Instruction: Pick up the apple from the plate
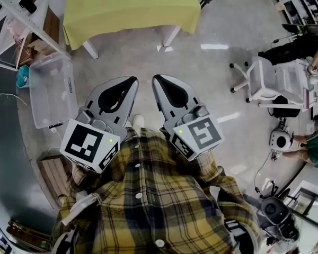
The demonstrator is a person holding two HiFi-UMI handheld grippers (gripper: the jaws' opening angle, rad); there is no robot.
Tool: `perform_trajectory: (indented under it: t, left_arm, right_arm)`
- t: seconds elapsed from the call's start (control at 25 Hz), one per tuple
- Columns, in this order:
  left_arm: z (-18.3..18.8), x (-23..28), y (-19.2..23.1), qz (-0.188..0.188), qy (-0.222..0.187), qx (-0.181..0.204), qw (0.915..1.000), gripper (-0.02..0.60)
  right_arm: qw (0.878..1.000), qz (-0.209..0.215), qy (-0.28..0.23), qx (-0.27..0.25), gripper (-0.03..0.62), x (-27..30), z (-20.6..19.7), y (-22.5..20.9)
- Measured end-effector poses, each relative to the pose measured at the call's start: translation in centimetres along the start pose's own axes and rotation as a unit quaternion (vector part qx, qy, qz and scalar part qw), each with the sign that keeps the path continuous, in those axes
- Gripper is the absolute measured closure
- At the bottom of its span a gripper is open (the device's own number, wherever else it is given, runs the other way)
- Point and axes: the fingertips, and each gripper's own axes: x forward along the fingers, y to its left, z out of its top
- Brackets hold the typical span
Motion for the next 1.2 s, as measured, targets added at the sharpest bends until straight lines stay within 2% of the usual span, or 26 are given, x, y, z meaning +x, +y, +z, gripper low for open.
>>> perform_trajectory:
  t: [0.28,0.56,0.92,1.2]
  left_arm:
    - [-1.0,-0.8,-0.4,0.016,0.0,-0.01,0.9998,0.575]
    - [-1.4,0.2,2.2,0.018,0.006,-0.02,0.9996,0.574]
    - [1.0,4.4,10.0,0.003,0.006,-0.021,0.9998,0.574]
    - [3.8,8.1,17.5,-0.013,0.003,-0.007,0.9999,0.575]
  right_arm:
    - [1.0,0.008,0.002,0.0,0.597,-0.9,-0.9,0.2]
    - [1.0,0.016,0.017,-0.005,0.597,1.7,-1.2,-0.2]
    - [1.0,-0.001,0.03,0.0,0.597,9.5,0.2,-3.4]
    - [1.0,-0.02,0.016,0.001,0.597,17.1,2.5,-6.5]
